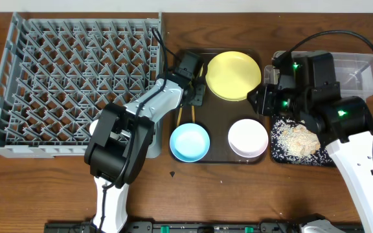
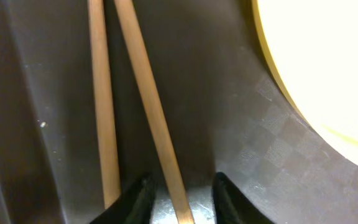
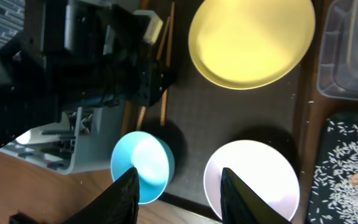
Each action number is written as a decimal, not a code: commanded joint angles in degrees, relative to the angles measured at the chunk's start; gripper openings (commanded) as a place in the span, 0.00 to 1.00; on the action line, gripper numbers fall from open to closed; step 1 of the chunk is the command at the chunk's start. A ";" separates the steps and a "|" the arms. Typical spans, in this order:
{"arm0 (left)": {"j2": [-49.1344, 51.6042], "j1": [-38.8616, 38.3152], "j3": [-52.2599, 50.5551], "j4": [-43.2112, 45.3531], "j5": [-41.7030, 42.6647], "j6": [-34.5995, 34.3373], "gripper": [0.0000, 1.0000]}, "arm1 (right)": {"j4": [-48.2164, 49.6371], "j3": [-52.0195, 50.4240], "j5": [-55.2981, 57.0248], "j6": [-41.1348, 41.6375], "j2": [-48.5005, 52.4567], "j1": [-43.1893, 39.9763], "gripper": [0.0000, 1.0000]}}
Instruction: Sort waste into correct bins and load items into the dishwasher
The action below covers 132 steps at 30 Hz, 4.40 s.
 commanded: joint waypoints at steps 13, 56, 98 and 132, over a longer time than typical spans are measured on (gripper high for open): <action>-7.37 -0.68 2.23 -7.56 -1.62 -0.96 0.08 | -0.15 0.42 -0.26 -0.13 -0.07 0.50 0.38; -20.68 4.13 1.33 -13.92 -4.15 6.75 0.29 | -2.49 0.42 0.00 -1.25 -0.07 0.50 0.38; -22.47 3.13 2.10 -13.14 -8.66 7.54 0.08 | -2.60 0.42 0.15 -1.22 -0.07 0.50 0.38; -23.87 -4.33 -0.26 -21.18 19.85 5.77 0.46 | -3.02 0.42 6.08 2.75 -0.09 -4.39 0.51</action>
